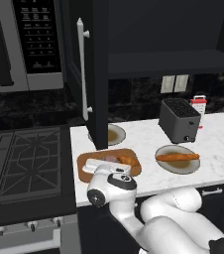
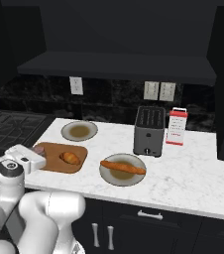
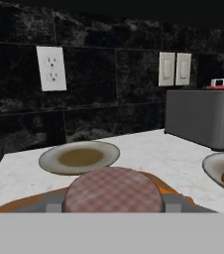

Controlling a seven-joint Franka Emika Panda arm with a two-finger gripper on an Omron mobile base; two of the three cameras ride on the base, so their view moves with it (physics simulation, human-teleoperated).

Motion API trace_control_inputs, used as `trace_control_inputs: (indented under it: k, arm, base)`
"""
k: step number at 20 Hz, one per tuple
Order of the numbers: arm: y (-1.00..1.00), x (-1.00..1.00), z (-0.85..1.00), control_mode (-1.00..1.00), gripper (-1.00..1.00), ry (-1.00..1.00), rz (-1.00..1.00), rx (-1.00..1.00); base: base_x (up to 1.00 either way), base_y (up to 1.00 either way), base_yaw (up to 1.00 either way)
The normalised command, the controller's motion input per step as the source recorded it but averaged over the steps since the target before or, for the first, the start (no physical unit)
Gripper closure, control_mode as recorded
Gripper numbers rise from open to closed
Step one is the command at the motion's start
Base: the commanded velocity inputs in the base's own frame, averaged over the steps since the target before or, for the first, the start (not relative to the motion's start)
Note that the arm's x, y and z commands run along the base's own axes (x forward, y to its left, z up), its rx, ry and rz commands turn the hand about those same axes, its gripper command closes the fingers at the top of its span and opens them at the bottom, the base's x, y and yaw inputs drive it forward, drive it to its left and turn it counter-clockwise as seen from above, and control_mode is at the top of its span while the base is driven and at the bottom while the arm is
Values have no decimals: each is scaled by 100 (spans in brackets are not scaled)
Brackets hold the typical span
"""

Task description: From the different types of pastries on the counter, select a croissant and place it on the cutting board. Then retrieve a jar of jam from the cabinet and place it alongside the croissant on the cutting board.

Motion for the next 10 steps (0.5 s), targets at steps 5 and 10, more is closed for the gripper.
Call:
trace_control_inputs:
  k: [5, 10]
  arm:
    - [0, 55, -24, -100, 100, 0, 0, 5]
    - [0, 45, -29, -100, 100, 0, 0, 4]
  base:
    - [0, 0, 0]
    - [0, 0, 0]
